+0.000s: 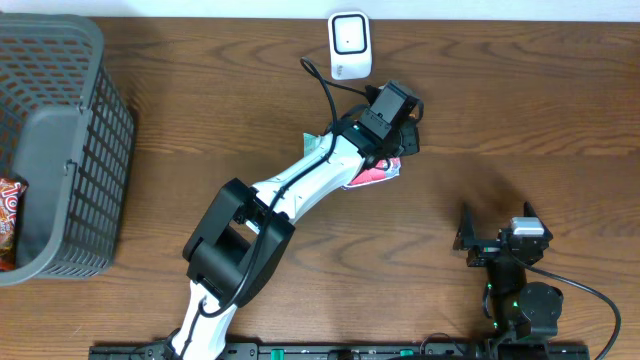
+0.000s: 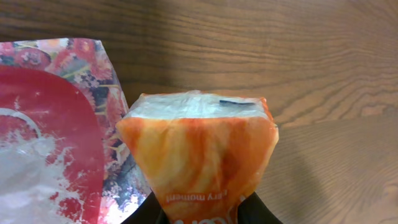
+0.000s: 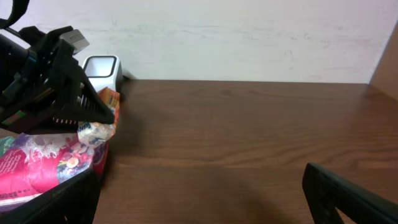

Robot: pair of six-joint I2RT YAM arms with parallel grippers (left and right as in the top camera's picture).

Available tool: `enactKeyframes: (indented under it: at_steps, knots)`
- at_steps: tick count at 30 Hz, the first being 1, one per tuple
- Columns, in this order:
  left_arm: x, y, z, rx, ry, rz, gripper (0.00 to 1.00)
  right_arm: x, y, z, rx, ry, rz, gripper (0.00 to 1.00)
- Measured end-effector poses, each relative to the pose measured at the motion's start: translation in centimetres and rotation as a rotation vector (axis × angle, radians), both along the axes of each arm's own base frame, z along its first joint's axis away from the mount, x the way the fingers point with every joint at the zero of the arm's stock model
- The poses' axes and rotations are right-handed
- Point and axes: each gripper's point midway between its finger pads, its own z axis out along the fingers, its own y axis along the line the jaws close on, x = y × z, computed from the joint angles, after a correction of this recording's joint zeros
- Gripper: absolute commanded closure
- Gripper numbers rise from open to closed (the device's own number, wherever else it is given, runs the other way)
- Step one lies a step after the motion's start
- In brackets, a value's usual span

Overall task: Scan the item barcode
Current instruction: 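Carry the orange pack to the scanner and place it right of the pink bag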

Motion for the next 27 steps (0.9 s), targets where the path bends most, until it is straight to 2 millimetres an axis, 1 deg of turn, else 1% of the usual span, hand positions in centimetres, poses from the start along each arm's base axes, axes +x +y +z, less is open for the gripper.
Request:
enactKeyframes:
  at_steps: [3,5,9,12,18,20,23,26,27]
  knots:
    - [-0.3,-0.4,-0.2,-0.001,0.004,-0.001,0.78,0.0,0.0,0.0,0.000,0.000,0.000,0.01]
    - [-0.7,-0.8,-0.9,0.006,0.013,-0.009,0.78,0.0,0.0,0.0,0.000,0.000,0.000,0.01]
    - [-1.6,-1.3,-3.8,0.043,0.053,-0.028,0.78,0.0,0.0,0.0,0.000,0.000,0.000,0.01]
    - [-2.1,-1.0,-5.6,0.083,0.078,-0.036,0.69,0.0,0.0,0.0,0.000,0.000,0.000,0.01]
    - [-1.8,0.3,-6.3,0.176,0.035,-0.057,0.64,0.0,0.0,0.0,0.000,0.000,0.000,0.01]
    - [-1.8,0.5,-6.4,0.194,0.025,-0.066,0.58,0.0,0.0,0.0,0.000,0.000,0.000,0.01]
    - [-1.7,0.7,-6.3,0.204,0.013,-0.072,0.56,0.0,0.0,0.0,0.000,0.000,0.000,0.01]
    - [-1.6,0.8,-6.1,0.213,0.002,-0.077,0.49,0.0,0.0,0.0,0.000,0.000,0.000,0.01]
    - [-1.5,0.8,-5.8,0.212,-0.003,-0.078,0.48,0.0,0.0,0.0,0.000,0.000,0.000,0.01]
